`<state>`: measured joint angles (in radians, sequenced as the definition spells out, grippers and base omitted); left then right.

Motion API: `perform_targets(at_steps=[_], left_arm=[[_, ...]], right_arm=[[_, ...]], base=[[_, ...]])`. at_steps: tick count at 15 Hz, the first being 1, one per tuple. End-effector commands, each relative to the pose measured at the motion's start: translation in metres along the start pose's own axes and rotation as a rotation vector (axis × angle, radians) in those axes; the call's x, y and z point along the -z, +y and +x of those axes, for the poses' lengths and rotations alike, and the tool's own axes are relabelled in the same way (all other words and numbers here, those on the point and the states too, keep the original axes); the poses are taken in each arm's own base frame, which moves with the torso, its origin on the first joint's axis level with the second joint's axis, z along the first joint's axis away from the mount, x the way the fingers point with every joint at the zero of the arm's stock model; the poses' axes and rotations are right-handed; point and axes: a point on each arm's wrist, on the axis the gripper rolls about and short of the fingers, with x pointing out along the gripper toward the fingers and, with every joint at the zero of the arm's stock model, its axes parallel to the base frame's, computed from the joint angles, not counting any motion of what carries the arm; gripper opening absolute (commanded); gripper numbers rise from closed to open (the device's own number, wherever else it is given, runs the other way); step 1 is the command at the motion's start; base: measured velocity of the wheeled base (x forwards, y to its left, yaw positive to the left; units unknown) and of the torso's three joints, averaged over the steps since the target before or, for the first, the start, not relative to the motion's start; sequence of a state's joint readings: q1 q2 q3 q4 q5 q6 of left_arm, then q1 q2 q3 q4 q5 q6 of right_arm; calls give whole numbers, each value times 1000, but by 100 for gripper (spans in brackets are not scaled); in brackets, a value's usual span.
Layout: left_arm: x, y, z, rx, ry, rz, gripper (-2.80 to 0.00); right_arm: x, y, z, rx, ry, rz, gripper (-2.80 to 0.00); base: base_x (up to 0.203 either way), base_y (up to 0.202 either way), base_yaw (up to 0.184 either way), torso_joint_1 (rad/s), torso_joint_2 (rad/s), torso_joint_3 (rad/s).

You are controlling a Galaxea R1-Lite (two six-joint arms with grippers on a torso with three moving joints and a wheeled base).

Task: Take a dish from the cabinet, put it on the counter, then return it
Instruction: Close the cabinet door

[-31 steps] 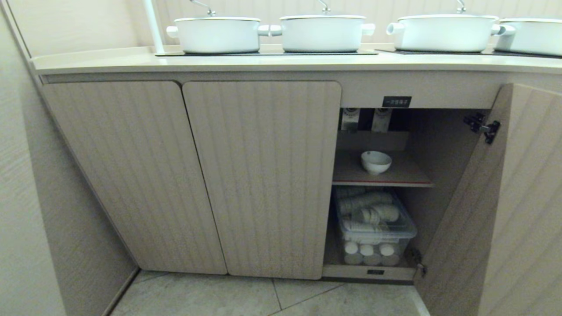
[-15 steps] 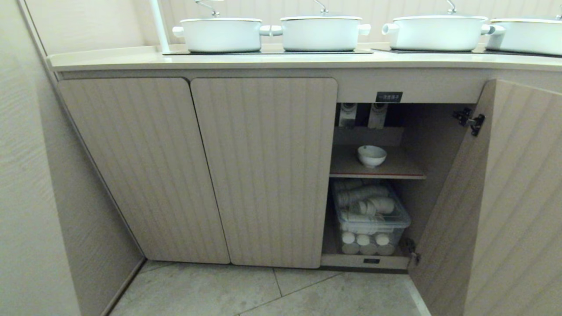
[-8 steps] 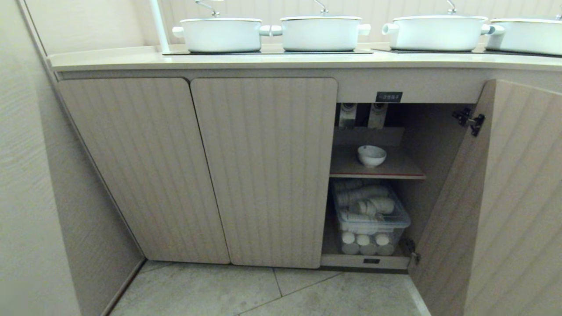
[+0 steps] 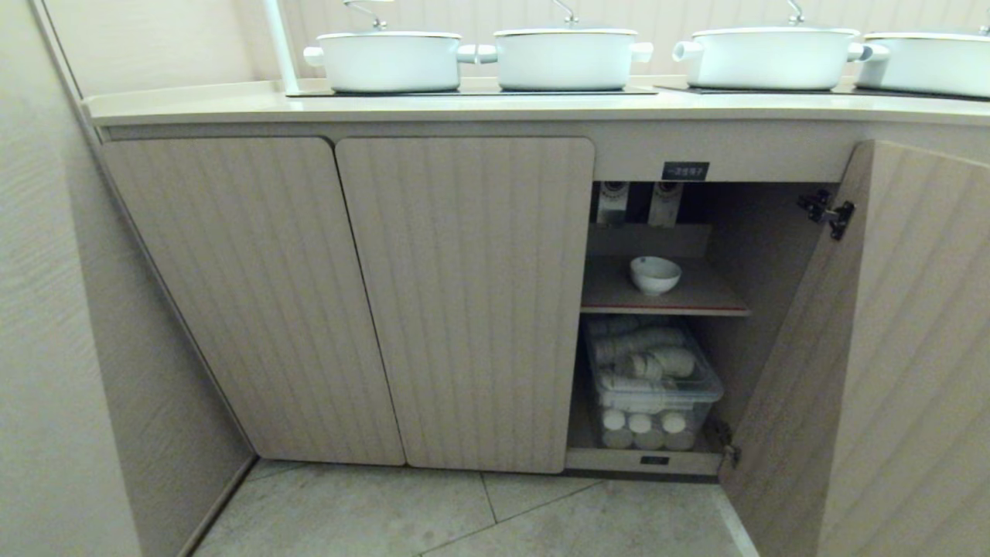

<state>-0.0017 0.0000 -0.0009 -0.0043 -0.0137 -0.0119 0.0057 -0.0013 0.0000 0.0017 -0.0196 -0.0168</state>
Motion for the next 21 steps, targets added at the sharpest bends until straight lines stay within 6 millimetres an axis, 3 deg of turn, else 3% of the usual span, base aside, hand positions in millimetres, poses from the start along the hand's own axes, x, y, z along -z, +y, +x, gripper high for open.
perform_targets(at_steps=[1,15,21], left_arm=[[0,0,0,0,1,0,-280],[0,0,0,0,-1,0,-280],[0,0,0,0,0,0,-280]], right_arm=[[0,0,0,0,1,0,-280],[0,0,0,0,1,0,-280],[0,0,0,0,1,0,-280]], base=[[0,0,0,0,0,0],[0,-4,-1,0,0,0],[0,-176,-1,3,4,2]])
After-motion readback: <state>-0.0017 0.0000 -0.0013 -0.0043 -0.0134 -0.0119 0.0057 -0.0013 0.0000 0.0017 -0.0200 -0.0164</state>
